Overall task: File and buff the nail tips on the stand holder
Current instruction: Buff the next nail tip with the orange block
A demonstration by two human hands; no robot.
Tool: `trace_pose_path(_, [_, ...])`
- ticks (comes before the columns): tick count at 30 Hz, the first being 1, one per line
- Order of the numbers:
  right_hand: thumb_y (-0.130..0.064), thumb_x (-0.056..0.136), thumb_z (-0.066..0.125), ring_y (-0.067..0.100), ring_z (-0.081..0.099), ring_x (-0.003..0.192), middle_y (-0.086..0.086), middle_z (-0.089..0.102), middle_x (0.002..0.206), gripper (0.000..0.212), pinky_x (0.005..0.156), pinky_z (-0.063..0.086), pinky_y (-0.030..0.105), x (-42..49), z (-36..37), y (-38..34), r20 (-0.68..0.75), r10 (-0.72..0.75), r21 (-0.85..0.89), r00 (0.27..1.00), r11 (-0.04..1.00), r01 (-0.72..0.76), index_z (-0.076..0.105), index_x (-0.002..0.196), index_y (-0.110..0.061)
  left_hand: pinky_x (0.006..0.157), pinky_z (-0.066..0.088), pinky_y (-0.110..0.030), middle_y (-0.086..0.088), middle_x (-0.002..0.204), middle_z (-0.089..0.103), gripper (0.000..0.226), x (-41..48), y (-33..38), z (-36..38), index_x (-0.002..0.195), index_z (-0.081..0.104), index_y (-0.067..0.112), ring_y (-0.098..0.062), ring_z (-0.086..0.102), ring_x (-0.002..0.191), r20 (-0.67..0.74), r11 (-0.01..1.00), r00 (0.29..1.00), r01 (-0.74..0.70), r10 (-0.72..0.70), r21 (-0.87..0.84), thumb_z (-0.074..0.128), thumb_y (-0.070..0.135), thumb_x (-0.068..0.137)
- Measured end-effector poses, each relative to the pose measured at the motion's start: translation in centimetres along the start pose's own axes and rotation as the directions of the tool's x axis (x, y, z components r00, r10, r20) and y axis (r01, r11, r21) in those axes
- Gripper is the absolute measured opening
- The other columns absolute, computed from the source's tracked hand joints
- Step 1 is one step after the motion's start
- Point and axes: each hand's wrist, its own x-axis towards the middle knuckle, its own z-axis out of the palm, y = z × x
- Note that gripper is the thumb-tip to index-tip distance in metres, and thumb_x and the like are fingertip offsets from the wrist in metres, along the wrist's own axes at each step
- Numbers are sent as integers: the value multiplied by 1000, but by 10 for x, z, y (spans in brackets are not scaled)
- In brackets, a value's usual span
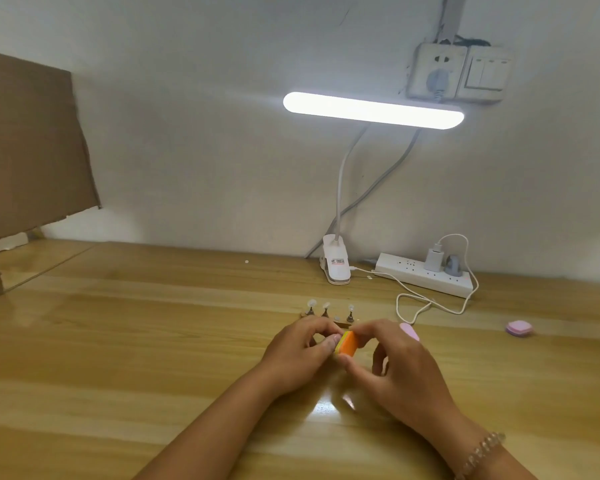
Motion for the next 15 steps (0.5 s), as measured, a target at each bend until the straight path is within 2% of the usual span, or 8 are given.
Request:
trace_pose_path(3, [-52, 76, 71, 6, 58, 63, -22, 62, 90, 27, 66, 52, 33, 6, 0, 6, -63, 90, 23, 994, 996, -88, 62, 95, -35, 67, 38, -25, 22, 85, 60, 14, 0, 2, -1, 101, 73, 25, -2, 42, 63, 1, 999, 1000, 11, -11, -36, 59, 28, 99])
trace_pose_path(7, [-58, 75, 64, 6, 58, 65, -22, 59, 92, 34, 62, 50, 28, 0, 0, 0, -6, -12, -8, 1000, 1000, 12, 63, 101, -35, 66, 38, -26, 21, 78, 59, 12, -2, 2, -2, 96, 71, 27, -3, 42, 62, 6, 999, 1000, -5, 5, -48, 59, 25, 99])
trace_pose_path(11, [-50, 75, 72, 6, 58, 63, -21, 61, 91, 27, 65, 52, 34, 5, -2, 5, -73, 90, 31, 993, 996, -88, 63, 96, -35, 63, 35, -24, 25, 75, 60, 14, -1, 1, -2, 100, 74, 23, -1, 39, 58, -3, 999, 1000, -8, 8, -52, 60, 27, 98])
trace_pose_path(15, [-56, 74, 67, 8, 58, 60, -22, 60, 93, 32, 64, 51, 29, 1, -1, -1, 1, -2, 9, 1000, 1000, 2, 63, 98, -35, 63, 37, -26, 20, 73, 60, 14, -1, 1, -2, 97, 74, 22, -4, 40, 59, -9, 997, 1000, -14, 14, -70, 61, 23, 98])
